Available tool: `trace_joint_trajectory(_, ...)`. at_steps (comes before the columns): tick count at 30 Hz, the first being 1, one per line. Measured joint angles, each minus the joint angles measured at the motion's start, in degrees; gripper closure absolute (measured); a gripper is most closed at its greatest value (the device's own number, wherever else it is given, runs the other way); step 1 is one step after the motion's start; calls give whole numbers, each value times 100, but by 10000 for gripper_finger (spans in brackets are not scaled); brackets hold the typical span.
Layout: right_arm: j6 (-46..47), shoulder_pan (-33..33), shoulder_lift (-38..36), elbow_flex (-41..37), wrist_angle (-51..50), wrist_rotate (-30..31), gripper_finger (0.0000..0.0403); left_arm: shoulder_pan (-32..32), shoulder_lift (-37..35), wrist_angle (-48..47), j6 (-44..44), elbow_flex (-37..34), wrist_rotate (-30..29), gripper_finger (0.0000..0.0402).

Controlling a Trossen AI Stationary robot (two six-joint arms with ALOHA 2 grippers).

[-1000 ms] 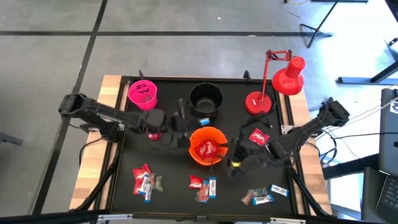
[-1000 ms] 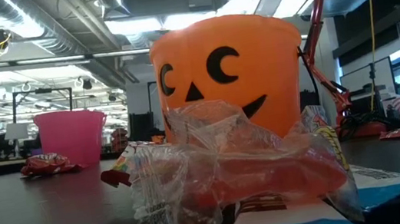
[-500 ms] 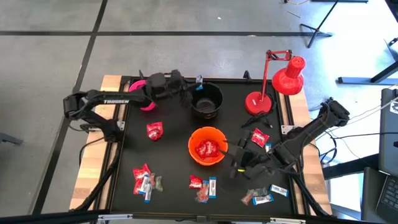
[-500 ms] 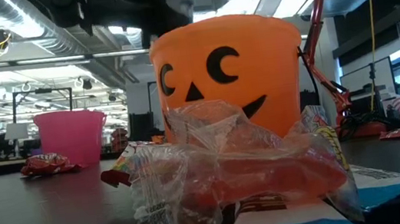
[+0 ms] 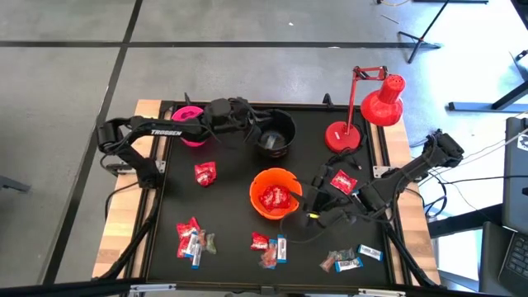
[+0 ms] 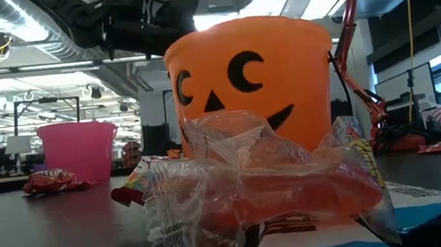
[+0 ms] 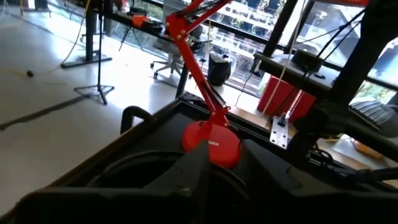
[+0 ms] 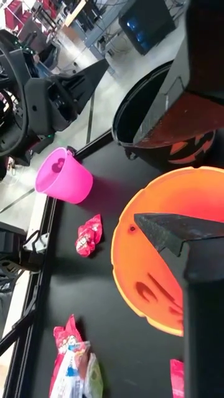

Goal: Sort candy
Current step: Put the white chocolate into the black bucket, then put the red candy into the orange bucket

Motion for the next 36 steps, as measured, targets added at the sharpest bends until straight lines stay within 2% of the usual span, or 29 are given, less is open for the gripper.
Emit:
trace_joint_trajectory(6,0,16,0,0,-175,-8,226,-7,-474,-46,304,-2,210,248)
trace_joint_trajectory(8,0,15,0,0,-204,-9,226,-9,-818,-97,307,-1,330,239)
trace_joint_trajectory(11,15,15,0,0,-244,-14,226,-91,-1436,-681,483,2,402,237)
trace_joint_trajectory(14,90,15,0,0,-251,-22,226,-301,-2191,-1809,964,24,139,242)
trace_joint_trajectory(17,127,17,0,0,-253,-24,226,-737,-2810,-3803,1564,358,-805,249)
trace_joint_trajectory(20,124,15,0,0,-251,-24,226,-1315,-3033,-5859,1711,890,-1698,254)
trace_joint_trajectory(24,50,15,0,0,-239,12,226,-1995,-3022,-7861,733,1208,-2008,255)
trace_joint_trajectory(28,80,15,0,0,-153,27,226,-2341,-2861,-9195,-542,940,-2008,255)
trace_joint_trajectory(32,109,15,0,0,-76,-153,226,-2358,-2733,-9581,-1770,498,-2004,255)
trace_joint_trajectory(36,109,15,0,0,-104,-262,226,-2353,-2653,-9333,-1965,-10,-2019,255)
